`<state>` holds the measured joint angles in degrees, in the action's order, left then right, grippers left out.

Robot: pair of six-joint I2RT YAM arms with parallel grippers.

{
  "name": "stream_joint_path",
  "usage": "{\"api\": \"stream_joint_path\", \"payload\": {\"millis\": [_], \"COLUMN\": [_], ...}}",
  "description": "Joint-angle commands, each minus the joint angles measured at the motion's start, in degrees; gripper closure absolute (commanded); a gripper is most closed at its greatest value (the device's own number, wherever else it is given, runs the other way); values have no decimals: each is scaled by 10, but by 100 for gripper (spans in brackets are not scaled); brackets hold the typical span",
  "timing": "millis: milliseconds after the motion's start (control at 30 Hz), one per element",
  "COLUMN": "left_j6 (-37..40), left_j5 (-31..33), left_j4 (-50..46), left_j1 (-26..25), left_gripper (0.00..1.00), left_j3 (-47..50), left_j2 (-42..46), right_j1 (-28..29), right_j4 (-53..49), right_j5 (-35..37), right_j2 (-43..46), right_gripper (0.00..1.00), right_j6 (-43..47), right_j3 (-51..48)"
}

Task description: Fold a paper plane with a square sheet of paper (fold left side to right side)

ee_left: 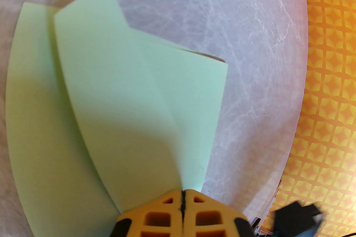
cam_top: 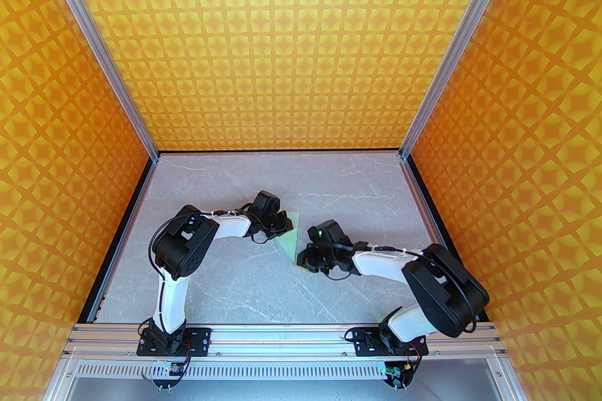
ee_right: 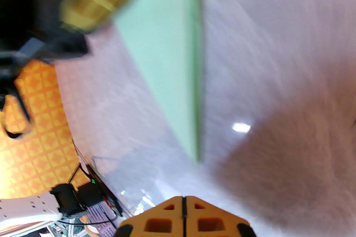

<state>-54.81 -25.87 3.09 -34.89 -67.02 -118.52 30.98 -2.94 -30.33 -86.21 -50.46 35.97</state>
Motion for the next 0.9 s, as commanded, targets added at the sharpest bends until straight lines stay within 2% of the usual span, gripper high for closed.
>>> {"api": "stream_joint_path", "payload": {"millis": [0,300,633,667,733,867], "left_j6": [17,18,19,21,25,46], "left_j5": [40,36,36,36,43,99], "left_j4": [-40,-41,-56,-59,-70,-112], "left_j1": [-2,-1,6,8,12,23], "left_gripper": [100,98,93,91,79,64], "left_j3": [2,1,-13,-12,-8,12], "left_j2": [-21,-11,19,31,57,103], "right_j1": [-17,-36,-36,-36,-36,-36], "right_j4": [-46,-51,-63,-61,-53,-44], "right_j5": [28,22,64,64,66,62], "right_j2": [-15,-146,-205,-206,-202,-198], "right_gripper": [92,94,94,94,94,94], "right_j6": [31,68,96,97,93,89], "right_j3": [49,164,155,150,138,130]}}
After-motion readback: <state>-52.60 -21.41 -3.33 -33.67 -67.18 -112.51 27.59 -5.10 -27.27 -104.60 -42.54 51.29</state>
